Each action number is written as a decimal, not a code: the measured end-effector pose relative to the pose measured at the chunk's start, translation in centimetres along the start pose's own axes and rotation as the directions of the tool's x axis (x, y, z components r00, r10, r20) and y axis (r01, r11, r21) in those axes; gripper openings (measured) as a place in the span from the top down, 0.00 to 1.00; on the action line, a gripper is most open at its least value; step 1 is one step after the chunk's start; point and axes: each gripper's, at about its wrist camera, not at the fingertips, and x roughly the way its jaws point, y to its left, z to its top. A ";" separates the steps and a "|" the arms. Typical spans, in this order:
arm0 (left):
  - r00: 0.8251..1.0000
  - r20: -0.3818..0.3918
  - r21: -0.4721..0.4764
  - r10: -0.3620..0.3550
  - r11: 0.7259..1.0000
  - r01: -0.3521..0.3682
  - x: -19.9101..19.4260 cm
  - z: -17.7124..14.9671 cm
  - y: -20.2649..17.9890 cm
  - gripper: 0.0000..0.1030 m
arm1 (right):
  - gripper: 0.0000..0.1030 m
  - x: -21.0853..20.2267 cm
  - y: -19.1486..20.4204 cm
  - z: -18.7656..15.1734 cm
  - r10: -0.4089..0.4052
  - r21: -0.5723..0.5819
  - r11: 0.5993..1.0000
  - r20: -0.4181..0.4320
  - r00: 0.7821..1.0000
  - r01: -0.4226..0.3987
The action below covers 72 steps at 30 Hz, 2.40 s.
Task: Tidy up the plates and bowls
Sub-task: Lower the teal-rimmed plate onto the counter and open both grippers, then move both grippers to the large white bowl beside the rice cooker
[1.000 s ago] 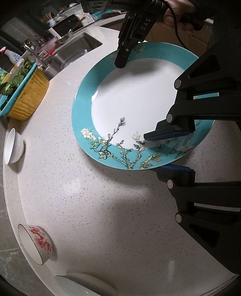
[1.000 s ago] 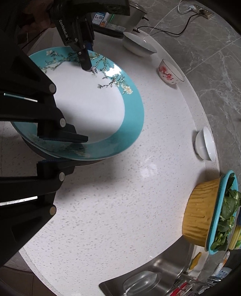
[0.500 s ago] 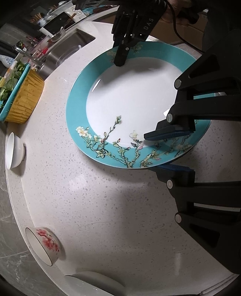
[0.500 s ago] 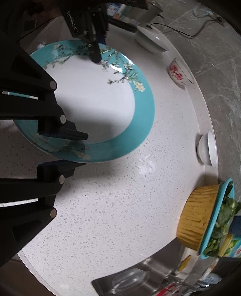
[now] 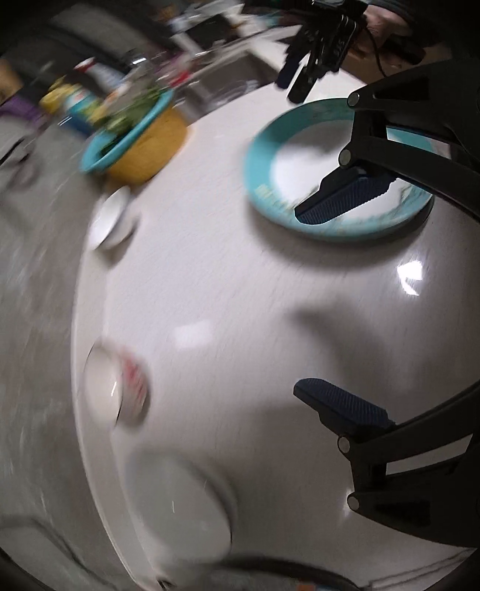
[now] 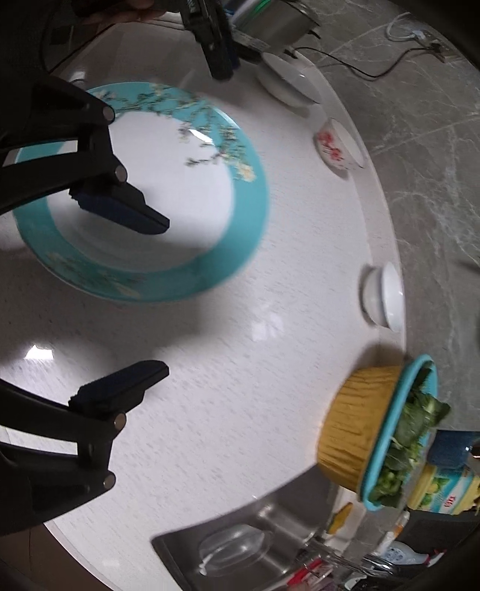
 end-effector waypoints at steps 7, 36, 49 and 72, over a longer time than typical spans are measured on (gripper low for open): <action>0.980 0.116 -0.204 0.159 0.970 -0.133 -4.3 4.2 9.5 0.12 | 0.20 -2.7 2.8 8.6 0.168 -0.045 0.985 0.123 0.978 -0.164; 0.966 -0.027 -0.379 0.256 0.892 -0.246 2.9 13.1 20.6 0.12 | 0.30 17.0 27.8 22.1 0.454 -0.077 0.855 -0.371 0.810 -0.514; 0.980 -0.053 -0.475 0.194 0.858 -0.196 6.4 12.4 22.9 0.13 | 0.43 20.6 29.4 22.4 0.474 -0.020 0.848 -0.419 0.774 -0.530; 0.963 -0.113 -0.474 0.244 0.839 -0.269 6.2 11.8 22.4 0.50 | 0.50 21.5 30.7 20.8 0.484 -0.027 0.838 -0.426 0.764 -0.545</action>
